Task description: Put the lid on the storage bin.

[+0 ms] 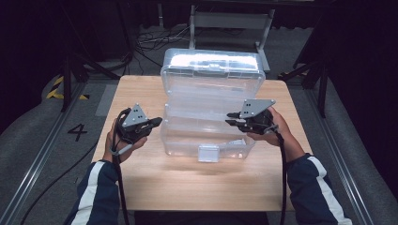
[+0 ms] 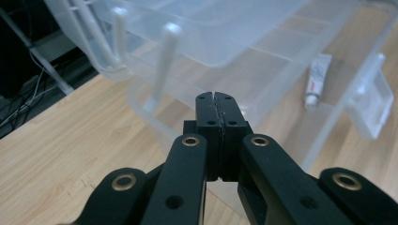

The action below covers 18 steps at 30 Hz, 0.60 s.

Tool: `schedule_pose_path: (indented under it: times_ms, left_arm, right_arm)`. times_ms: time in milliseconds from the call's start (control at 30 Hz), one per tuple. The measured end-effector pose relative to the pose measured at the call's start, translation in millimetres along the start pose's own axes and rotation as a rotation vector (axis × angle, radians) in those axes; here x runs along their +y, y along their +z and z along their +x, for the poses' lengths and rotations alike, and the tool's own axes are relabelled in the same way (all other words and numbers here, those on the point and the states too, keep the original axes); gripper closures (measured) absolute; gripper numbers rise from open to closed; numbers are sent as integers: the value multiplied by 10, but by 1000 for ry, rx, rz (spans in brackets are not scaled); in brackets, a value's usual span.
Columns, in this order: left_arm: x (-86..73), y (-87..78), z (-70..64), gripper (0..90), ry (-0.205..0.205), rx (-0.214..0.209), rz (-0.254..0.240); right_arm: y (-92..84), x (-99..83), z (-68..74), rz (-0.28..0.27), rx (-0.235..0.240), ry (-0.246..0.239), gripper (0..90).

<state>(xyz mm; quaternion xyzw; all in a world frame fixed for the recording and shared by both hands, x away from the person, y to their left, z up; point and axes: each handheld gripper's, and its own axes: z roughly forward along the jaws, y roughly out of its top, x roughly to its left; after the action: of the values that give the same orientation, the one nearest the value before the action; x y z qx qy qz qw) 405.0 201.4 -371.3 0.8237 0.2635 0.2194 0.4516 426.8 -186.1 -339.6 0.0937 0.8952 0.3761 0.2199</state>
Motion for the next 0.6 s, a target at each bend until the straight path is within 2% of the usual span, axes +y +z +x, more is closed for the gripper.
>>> schedule_pose_path:
  times_ms: [133, 267, 367, 600]
  left_arm:
    - [115, 4, 106, 900, -13, 22, -38]
    - [245, 69, 158, 900, -10, 37, -53]
    - [306, 106, 180, 900, -21, 28, -66]
    - [428, 191, 244, 900, -43, 46, -99]
  right_arm:
    - [1, -6, 11, 0, 2, 0, 767]
    - [3, -13, 28, 1, 7, 1, 767]
    - [4, -17, 35, 3, 10, -1, 767]
    - [7, -28, 65, 7, 14, -5, 766]
